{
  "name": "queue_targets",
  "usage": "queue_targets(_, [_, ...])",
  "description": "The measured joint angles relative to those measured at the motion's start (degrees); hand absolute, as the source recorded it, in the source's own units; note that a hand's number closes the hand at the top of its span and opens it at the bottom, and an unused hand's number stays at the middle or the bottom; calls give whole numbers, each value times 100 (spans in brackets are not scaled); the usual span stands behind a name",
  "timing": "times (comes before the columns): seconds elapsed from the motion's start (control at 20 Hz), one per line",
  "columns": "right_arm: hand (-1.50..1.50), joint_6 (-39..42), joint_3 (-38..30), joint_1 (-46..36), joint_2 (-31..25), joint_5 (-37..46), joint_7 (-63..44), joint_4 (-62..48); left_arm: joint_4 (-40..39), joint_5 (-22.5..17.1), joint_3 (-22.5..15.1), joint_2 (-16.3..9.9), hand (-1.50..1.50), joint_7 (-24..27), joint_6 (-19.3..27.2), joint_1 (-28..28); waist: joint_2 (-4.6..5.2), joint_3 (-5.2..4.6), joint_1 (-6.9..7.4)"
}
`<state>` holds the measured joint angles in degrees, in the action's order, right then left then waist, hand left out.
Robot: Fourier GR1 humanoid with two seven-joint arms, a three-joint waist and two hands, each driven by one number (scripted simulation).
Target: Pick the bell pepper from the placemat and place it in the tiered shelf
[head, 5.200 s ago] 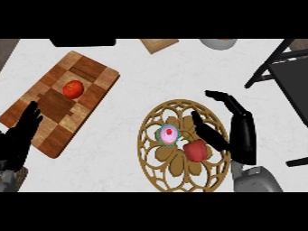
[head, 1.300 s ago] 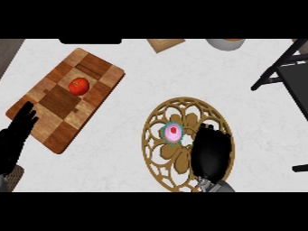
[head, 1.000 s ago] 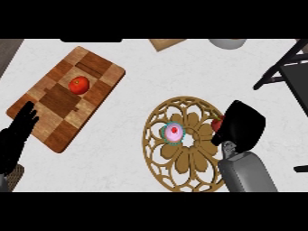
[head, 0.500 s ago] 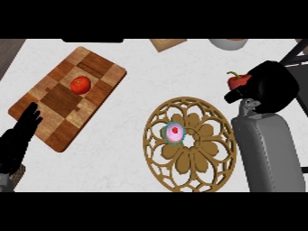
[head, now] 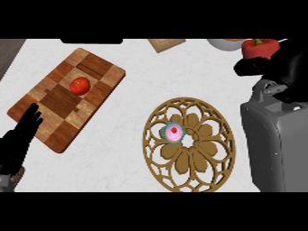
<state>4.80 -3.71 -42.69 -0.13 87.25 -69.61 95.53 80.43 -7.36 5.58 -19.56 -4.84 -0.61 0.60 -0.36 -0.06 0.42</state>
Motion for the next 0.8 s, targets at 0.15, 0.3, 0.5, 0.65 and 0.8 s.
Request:
queue_targets(0.15, [150,178,-34,-336,7,245,-4,238,45,-53,55,-57,0,-67,-68,25,-4,-1,-6])
queue_targets(0.3, [150,331,-142,-632,12,561,63,349,41,-43,80,-51,0,-1,-86,33,0,-3,-14])
queue_targets(0.5, [150,573,-499,-1062,-60,1061,245,205,93,-37,116,-86,0,-53,-96,45,5,-3,-16])
queue_targets(0.65, [150,861,-735,-1231,-130,1426,393,145,145,-99,178,-143,0,-104,-159,83,-6,-4,-36])
queue_targets(0.8, [150,1154,-1060,-1567,-214,1659,578,-23,113,-104,184,-125,0,-70,-183,62,2,-3,-42])
